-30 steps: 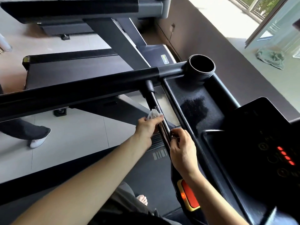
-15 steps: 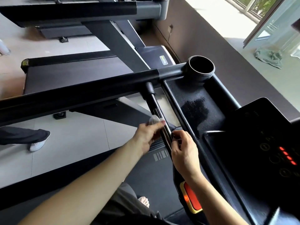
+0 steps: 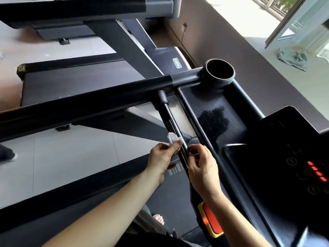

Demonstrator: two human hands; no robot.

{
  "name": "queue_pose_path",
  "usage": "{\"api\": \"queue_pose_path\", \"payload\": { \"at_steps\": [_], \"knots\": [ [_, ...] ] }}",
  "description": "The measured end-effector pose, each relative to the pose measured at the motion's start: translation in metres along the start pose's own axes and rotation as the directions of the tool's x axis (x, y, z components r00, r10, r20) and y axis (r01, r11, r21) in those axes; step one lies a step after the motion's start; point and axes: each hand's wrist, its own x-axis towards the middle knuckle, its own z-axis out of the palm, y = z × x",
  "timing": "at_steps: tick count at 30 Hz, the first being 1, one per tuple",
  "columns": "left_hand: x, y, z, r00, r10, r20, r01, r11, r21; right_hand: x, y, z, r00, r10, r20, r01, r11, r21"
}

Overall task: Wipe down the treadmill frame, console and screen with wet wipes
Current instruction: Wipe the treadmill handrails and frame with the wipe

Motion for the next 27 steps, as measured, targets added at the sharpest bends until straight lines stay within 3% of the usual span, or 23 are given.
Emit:
{"api": "queue_pose_path", "payload": {
  "at_steps": [3,6,11,15,19,22,27],
  "knots": [
    [0.005,-0.004,-0.004,0.975,0.168,-0.143,-0.144,0.976,0.161,0.000,0.001,0.000,1.000,0.006,-0.003,-0.006,1.000,0.007],
    [0.008,0.002,-0.005,0.980,0.196,0.032,-0.198,0.978,0.068,0.000,0.003,0.001,1.000,-0.003,-0.006,0.003,1.000,0.016],
    [0.013,0.007,-0.016,0.951,0.138,0.278,-0.132,0.990,-0.041,0.001,0.002,0.000,1.000,0.005,0.008,-0.005,1.000,0.025],
    [0.021,0.005,-0.011,0.976,0.119,0.182,-0.112,0.992,-0.049,0.001,0.002,0.000,1.000,0.017,0.014,-0.018,1.000,0.022],
    [0.042,0.028,-0.003,0.980,0.198,0.032,-0.200,0.976,0.084,0.002,0.001,0.001,1.000,0.020,0.021,-0.020,1.000,0.012],
    [0.059,0.051,-0.003,0.968,0.245,-0.052,-0.239,0.967,0.090,0.002,0.000,0.000,0.999,0.042,0.024,-0.042,0.999,0.011],
    [0.035,0.011,-0.004,0.968,0.193,0.161,-0.202,0.979,0.040,0.002,-0.002,0.000,0.998,0.049,0.028,-0.049,0.999,0.014]
  ]
}}
